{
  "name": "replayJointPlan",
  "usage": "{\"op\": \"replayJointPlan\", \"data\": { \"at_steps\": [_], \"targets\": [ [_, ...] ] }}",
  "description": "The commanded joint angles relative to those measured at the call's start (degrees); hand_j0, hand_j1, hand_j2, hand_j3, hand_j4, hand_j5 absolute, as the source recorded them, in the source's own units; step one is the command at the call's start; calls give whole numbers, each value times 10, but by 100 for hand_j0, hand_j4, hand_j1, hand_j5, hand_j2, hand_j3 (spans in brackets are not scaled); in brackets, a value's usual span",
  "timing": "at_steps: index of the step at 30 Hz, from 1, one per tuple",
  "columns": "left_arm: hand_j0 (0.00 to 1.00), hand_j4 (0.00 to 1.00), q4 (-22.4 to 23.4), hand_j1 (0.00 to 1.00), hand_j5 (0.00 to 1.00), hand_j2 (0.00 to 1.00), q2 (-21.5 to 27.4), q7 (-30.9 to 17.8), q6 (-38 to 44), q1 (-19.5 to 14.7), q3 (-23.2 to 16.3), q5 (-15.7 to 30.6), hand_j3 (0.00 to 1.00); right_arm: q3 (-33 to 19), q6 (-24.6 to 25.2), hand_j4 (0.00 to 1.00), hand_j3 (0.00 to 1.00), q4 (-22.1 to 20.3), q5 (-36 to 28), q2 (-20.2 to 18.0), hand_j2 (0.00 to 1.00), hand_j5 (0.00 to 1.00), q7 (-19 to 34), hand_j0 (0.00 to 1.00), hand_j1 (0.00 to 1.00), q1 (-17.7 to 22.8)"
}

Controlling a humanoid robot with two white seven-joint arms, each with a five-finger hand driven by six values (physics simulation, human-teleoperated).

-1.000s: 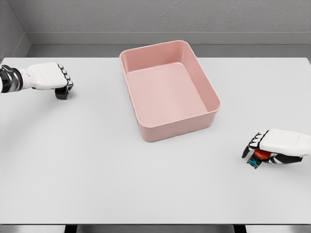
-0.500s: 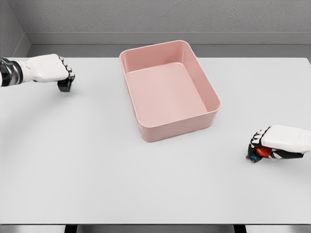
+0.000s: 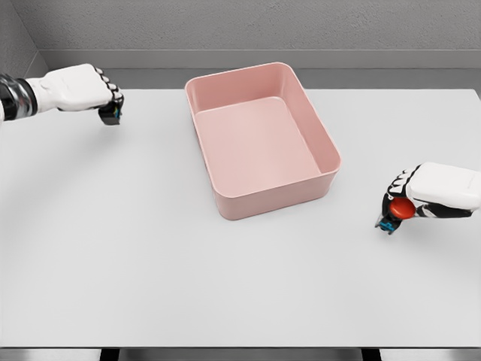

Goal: Put the industrial switch in the basket with both arms

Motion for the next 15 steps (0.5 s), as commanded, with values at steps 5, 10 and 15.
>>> {"op": "replayJointPlan", "data": {
  "at_steps": [5,10,15],
  "targets": [
    [48,48,-4,48,48,48,-13,0,0,0,12,23,48,1,1,50,50,-1,-17,0,50,50,-1,50,50,0],
    [48,48,-7,48,48,48,-24,0,0,-1,12,40,48,2,1,51,51,1,-41,0,51,51,-1,51,51,-1],
    [48,48,-11,48,48,48,-31,0,0,-4,19,50,48,3,1,51,51,1,-65,-1,51,51,1,51,51,-9]
  ]
}}
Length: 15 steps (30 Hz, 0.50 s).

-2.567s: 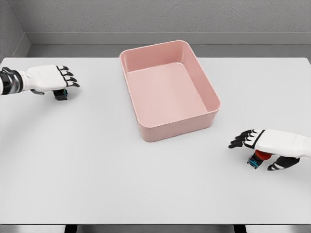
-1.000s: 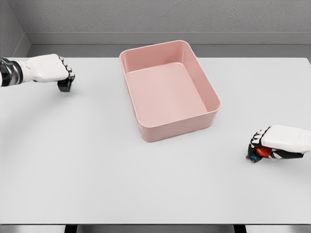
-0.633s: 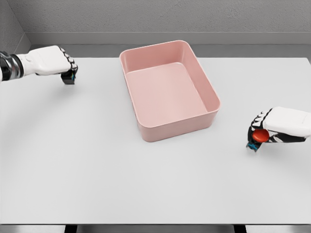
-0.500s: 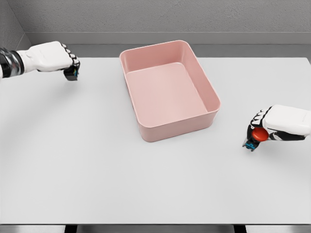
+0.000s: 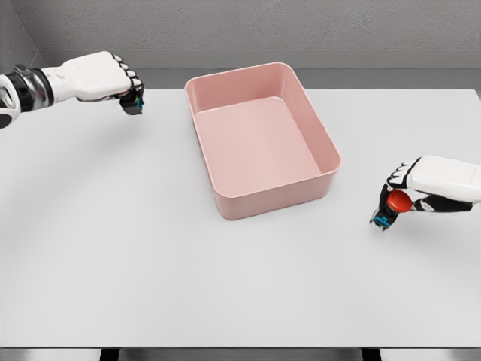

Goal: Put the industrial switch in the basket with both arms

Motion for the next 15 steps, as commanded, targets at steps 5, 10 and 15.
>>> {"op": "replayJointPlan", "data": {
  "at_steps": [5,10,15],
  "targets": [
    [48,48,-1,48,48,48,-18,13,0,-8,4,13,48,1,1,51,51,-6,-11,-6,51,51,0,51,51,-32],
    [48,48,-2,48,48,48,-19,21,0,-15,4,24,48,2,1,51,51,-9,-12,-6,51,51,0,51,51,-53],
    [48,48,-7,48,48,48,-30,30,0,-15,5,33,48,3,1,52,52,-12,-12,-6,52,52,0,52,52,-90]
  ]
}}
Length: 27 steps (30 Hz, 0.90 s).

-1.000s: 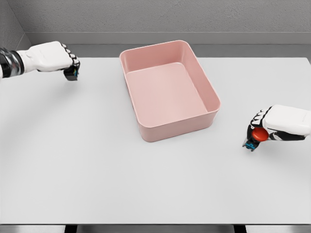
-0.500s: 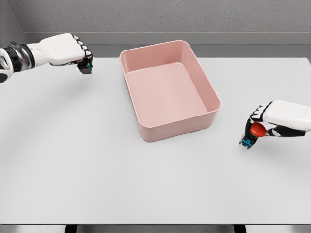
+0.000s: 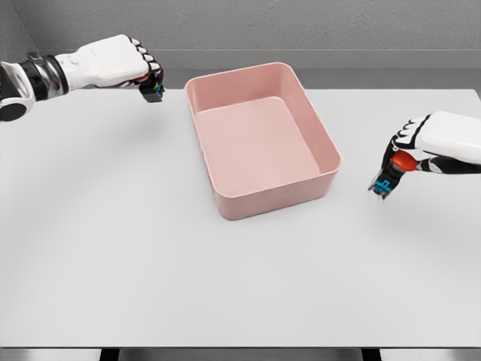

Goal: Put the industrial switch in the basket with both arms

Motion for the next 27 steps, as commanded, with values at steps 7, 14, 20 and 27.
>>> {"op": "replayJointPlan", "data": {
  "at_steps": [7,14,20,27],
  "targets": [
    [48,48,-8,48,48,48,-14,15,0,-4,9,13,48,2,1,52,52,-4,-8,-1,52,52,0,52,52,-18],
    [48,48,-8,48,48,48,-36,15,0,-4,9,21,48,4,1,52,52,3,-13,4,52,52,0,52,52,-43],
    [48,48,-12,48,48,48,-49,15,0,-5,9,27,48,4,1,52,52,20,-14,10,52,52,4,52,52,-47],
    [48,48,-13,48,48,48,-76,15,0,-5,9,28,48,4,1,52,52,26,-14,31,52,52,6,52,52,-52]
  ]
}}
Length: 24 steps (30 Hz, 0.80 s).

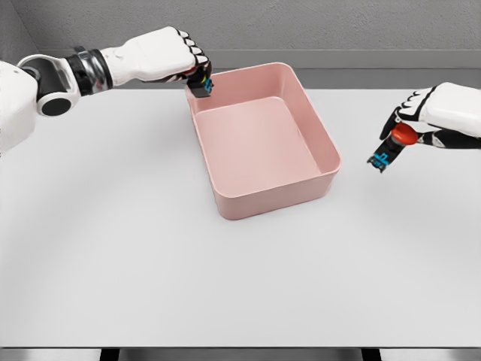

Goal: Put the industrial switch in the basket with both arms

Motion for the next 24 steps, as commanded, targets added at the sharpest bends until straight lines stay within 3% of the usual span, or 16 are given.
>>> {"op": "replayJointPlan", "data": {
  "at_steps": [1,15,18,24],
  "targets": [
    [48,48,0,48,48,48,-11,1,0,0,2,4,48,1,1,52,52,7,-3,15,52,52,2,52,52,-1],
    [48,48,-2,48,48,48,-30,0,0,8,-6,4,48,53,1,52,52,3,-4,64,52,52,4,52,52,-91],
    [48,48,-2,48,48,48,-42,0,0,11,-8,5,48,98,1,52,52,5,-4,91,52,52,4,52,52,-135],
    [48,48,0,48,48,48,-61,-1,0,16,-10,5,48,118,1,52,52,5,-4,118,52,52,4,52,52,-162]
  ]
}}
